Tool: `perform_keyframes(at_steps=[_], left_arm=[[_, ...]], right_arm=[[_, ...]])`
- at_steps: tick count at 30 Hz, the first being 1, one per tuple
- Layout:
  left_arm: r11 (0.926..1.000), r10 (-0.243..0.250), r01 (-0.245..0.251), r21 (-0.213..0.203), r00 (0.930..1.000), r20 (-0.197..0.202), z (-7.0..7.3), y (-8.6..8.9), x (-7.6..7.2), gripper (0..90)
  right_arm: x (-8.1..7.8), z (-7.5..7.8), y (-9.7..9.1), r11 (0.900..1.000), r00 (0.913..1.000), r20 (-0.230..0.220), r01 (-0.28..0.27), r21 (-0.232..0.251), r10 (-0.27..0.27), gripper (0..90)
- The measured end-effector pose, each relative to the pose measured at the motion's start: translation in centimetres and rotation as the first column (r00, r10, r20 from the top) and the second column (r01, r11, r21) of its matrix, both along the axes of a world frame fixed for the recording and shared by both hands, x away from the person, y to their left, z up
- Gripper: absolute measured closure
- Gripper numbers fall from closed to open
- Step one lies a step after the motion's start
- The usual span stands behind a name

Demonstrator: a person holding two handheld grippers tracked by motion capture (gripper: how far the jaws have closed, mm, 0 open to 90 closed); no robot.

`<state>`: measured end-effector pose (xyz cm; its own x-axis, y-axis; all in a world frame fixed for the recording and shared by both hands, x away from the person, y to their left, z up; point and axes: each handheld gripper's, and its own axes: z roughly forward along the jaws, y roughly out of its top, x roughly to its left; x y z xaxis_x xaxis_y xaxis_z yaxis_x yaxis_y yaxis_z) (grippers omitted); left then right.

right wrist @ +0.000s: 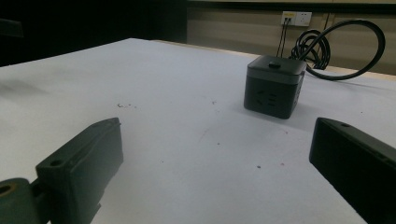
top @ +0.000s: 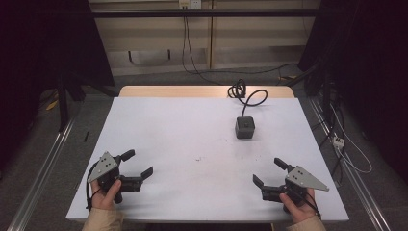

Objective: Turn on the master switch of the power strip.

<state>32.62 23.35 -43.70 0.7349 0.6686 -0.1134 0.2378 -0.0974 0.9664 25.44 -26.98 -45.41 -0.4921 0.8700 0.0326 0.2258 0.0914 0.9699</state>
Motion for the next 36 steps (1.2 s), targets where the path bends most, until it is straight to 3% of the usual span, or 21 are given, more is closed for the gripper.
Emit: perform_keyframes(at_steps=[36], left_arm=[[0.9999, -0.001, 0.001, 0.011, 1.0000, 0.009, 0.0, 0.2, -0.5, 3.8]], right_arm=[[2.3, 0.7, 0.3, 0.9998, 0.9995, 0.027, 0.016, -0.011, -0.016, 4.2]])
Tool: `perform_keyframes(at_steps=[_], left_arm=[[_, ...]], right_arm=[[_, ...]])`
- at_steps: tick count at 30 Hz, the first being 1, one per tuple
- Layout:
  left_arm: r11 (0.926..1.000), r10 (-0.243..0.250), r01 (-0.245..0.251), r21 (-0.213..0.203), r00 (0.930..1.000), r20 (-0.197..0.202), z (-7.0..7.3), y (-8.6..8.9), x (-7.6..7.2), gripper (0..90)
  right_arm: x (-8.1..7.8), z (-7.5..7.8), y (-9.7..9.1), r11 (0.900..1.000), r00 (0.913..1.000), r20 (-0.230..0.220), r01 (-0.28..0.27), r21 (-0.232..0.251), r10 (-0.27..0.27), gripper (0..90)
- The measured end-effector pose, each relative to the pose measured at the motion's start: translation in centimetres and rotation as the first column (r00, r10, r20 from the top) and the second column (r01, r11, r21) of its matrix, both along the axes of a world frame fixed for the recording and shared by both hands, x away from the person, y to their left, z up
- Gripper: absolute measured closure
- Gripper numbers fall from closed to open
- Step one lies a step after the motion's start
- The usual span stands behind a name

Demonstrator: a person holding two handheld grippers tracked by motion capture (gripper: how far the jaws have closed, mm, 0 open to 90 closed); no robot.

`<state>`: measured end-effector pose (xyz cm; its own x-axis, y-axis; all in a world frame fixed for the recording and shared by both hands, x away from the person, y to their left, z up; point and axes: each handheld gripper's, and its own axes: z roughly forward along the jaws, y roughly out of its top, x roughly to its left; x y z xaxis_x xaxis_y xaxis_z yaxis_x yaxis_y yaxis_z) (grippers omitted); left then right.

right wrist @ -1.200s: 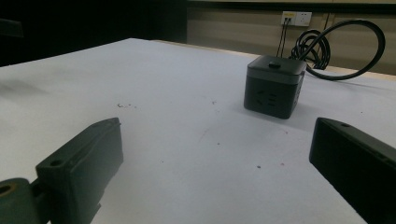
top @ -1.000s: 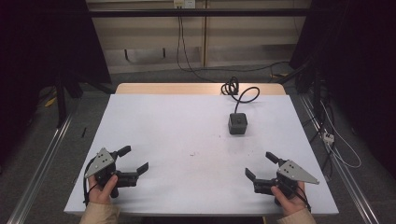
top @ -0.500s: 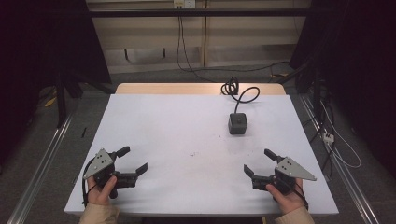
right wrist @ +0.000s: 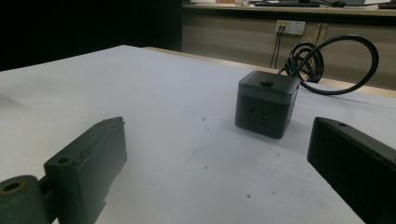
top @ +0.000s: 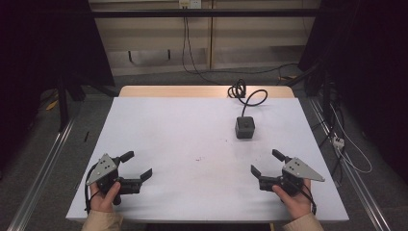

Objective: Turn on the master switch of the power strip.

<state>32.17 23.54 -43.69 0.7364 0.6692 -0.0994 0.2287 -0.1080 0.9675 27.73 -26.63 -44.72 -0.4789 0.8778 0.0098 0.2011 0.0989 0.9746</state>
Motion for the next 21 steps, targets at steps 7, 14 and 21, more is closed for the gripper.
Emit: perform_keyframes(at_steps=[7, 14, 21], left_arm=[[0.9999, -0.005, 0.005, 0.011, 1.0000, -0.001, -0.1, 0.0, 0.1, 3.8], [0.9999, -0.003, 0.003, 0.011, 1.0000, -0.004, -0.1, -0.1, 0.1, 3.8], [0.9999, -0.004, 0.004, 0.011, 1.0000, -0.004, -0.1, -0.1, 0.1, 3.8]], right_arm=[[0.7, 0.3, 0.2, 0.9998, 1.0000, -0.002, -0.005, -0.017, 0.005, 4.6], [1.1, 0.4, 0.5, 0.9998, 0.9998, -0.010, -0.020, -0.008, 0.020, 5.7], [1.7, 0.7, 0.2, 1.0000, 0.9999, -0.009, -0.005, 0.006, 0.005, 6.5]])
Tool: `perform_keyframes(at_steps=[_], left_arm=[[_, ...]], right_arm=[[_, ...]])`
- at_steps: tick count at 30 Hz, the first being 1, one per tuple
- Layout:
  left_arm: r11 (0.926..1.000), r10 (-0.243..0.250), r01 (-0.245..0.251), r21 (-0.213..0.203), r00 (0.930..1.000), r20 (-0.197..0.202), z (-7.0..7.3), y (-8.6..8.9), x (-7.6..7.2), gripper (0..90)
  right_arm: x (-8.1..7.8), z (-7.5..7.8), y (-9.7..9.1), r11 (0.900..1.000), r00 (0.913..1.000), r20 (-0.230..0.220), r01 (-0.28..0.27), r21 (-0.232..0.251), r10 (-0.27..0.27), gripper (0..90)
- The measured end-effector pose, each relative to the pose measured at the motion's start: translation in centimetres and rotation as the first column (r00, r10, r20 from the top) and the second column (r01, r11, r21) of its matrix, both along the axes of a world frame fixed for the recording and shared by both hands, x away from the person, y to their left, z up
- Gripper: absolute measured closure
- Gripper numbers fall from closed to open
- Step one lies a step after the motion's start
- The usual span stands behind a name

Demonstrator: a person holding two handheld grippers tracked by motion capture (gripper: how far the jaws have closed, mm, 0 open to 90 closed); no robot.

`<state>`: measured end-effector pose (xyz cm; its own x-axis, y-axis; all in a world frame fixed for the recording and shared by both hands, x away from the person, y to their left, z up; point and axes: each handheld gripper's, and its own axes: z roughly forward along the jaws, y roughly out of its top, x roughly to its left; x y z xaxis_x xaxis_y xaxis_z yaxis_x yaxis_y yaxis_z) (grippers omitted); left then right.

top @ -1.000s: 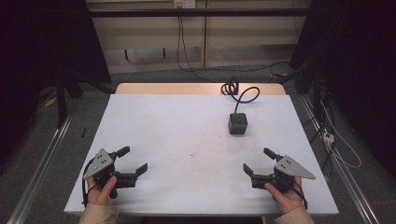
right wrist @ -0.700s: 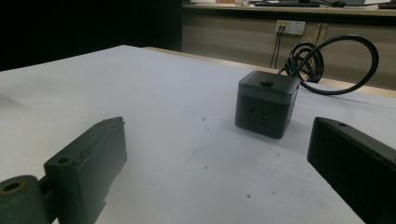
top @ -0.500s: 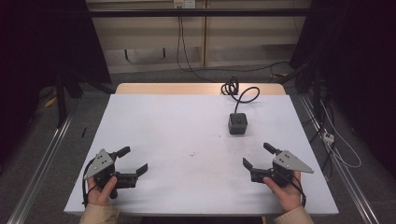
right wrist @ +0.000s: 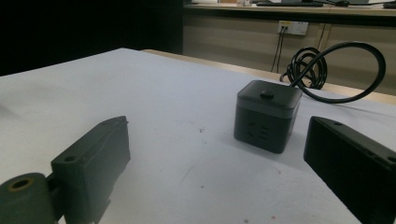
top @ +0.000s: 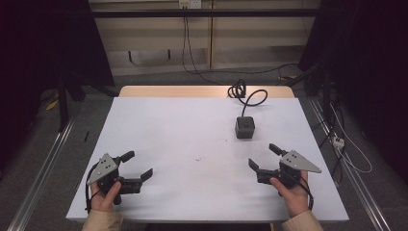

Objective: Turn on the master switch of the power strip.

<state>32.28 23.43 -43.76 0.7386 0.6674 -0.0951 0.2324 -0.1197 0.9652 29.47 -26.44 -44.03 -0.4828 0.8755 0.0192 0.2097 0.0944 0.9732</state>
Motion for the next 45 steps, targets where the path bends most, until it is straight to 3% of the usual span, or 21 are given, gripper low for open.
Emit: perform_keyframes(at_steps=[7, 24, 45], left_arm=[[1.0000, -0.003, 0.003, -0.001, 1.0000, 0.002, 0.0, 0.0, 0.0, 3.8], [1.0000, -0.003, 0.003, -0.006, 1.0000, -0.004, -0.1, -0.1, 0.0, 3.8], [0.9999, -0.013, 0.013, -0.003, 0.9999, 0.001, -0.1, -0.1, 0.1, 3.9]], right_arm=[[0.7, 0.1, -0.4, 0.9994, 0.9995, -0.008, 0.032, 0.009, -0.032, 6.4], [2.2, 0.2, 0.6, 0.9995, 0.9994, -0.022, 0.027, 0.020, -0.026, 6.0], [3.9, 0.5, 0.8, 0.9979, 0.9979, -0.029, 0.059, 0.026, -0.058, 6.3]])
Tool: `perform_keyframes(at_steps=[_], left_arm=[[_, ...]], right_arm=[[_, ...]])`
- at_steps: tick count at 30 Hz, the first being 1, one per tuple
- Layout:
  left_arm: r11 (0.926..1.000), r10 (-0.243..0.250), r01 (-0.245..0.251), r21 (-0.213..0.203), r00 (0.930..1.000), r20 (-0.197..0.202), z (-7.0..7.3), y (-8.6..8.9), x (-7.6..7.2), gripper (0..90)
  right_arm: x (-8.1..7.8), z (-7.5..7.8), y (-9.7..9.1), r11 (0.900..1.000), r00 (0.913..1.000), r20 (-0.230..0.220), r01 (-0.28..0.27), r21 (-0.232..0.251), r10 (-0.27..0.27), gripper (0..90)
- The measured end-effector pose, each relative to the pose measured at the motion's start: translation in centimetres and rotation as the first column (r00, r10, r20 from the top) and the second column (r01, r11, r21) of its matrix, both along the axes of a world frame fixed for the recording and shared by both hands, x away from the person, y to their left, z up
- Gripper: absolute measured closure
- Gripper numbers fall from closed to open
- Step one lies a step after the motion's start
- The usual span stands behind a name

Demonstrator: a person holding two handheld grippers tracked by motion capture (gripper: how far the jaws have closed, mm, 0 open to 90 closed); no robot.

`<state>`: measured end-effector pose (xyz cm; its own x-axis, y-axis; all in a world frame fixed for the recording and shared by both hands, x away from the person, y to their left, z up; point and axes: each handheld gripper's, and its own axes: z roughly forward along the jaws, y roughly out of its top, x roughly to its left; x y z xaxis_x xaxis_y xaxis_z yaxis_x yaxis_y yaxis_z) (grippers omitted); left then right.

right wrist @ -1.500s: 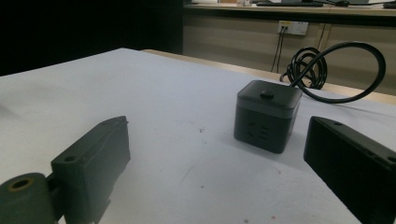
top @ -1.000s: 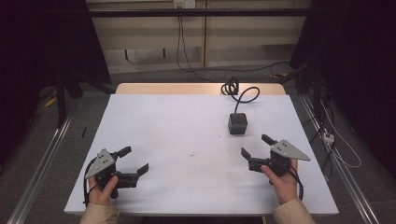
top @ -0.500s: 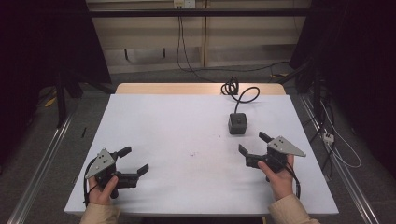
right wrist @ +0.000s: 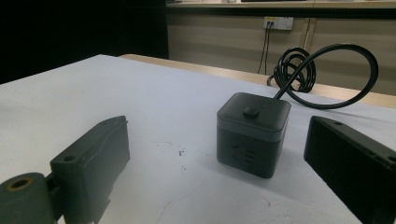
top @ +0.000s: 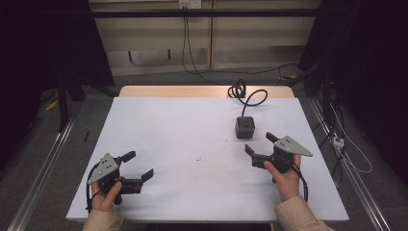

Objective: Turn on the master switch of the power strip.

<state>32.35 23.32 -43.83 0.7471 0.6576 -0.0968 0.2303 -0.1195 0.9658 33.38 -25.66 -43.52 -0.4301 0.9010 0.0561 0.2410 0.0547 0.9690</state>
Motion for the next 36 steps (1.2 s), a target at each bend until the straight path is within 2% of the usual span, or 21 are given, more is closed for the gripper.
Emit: perform_keyframes(at_steps=[36], left_arm=[[1.0000, -0.006, 0.006, 0.002, 1.0000, 0.001, 0.0, -0.1, 0.0, 3.8]], right_arm=[[2.2, 0.3, 0.9, 1.0000, 1.0000, 0.000, -0.006, 0.007, 0.006, 6.6]])
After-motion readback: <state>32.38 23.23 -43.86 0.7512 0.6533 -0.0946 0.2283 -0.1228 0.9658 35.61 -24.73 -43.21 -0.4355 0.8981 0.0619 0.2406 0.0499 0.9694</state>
